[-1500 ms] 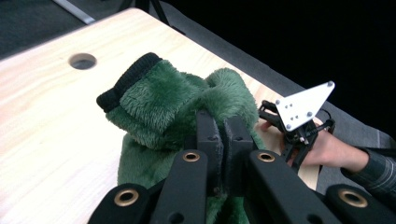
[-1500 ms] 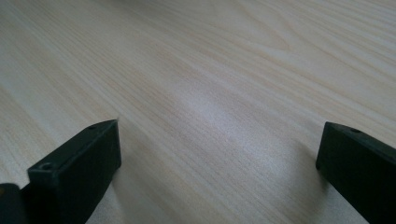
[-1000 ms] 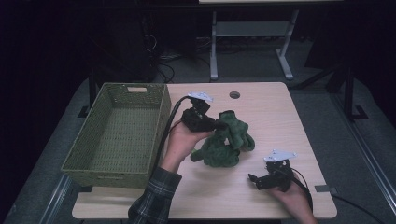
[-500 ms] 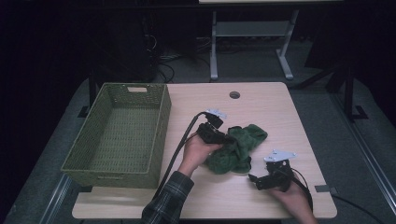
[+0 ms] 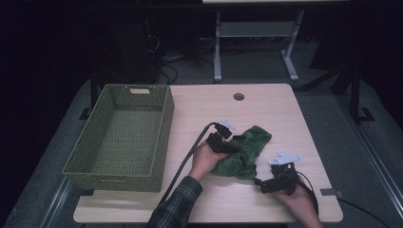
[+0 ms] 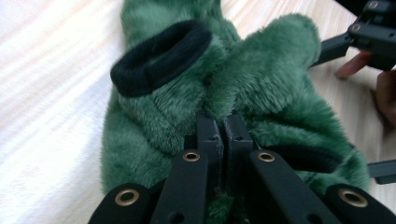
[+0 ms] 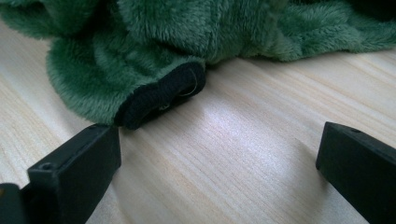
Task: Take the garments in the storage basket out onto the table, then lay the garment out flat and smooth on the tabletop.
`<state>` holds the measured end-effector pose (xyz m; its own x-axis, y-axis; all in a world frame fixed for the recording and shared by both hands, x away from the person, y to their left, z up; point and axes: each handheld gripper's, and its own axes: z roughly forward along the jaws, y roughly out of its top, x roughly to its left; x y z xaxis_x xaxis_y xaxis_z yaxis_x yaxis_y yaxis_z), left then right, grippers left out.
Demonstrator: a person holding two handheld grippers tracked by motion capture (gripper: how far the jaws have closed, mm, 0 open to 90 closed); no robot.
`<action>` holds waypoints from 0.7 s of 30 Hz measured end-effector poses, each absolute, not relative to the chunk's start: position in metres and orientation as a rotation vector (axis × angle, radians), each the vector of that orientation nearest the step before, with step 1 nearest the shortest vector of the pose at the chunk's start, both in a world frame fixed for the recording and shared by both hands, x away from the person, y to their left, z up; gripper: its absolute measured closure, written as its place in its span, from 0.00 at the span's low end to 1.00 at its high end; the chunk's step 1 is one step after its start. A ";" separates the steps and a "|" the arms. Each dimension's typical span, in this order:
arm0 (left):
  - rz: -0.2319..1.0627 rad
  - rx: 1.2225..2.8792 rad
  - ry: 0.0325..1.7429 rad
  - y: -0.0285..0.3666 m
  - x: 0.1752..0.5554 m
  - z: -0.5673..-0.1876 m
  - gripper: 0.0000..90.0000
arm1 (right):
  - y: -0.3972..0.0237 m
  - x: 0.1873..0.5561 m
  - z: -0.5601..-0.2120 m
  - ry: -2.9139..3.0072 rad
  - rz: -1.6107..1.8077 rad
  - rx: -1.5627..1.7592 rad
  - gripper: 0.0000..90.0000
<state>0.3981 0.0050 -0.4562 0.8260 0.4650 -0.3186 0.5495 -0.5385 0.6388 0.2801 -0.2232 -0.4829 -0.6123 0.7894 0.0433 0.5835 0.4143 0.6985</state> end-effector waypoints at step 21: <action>-0.054 2.197 0.633 0.027 0.357 -0.408 0.45 | -0.223 0.280 -0.483 2.386 0.998 1.181 0.00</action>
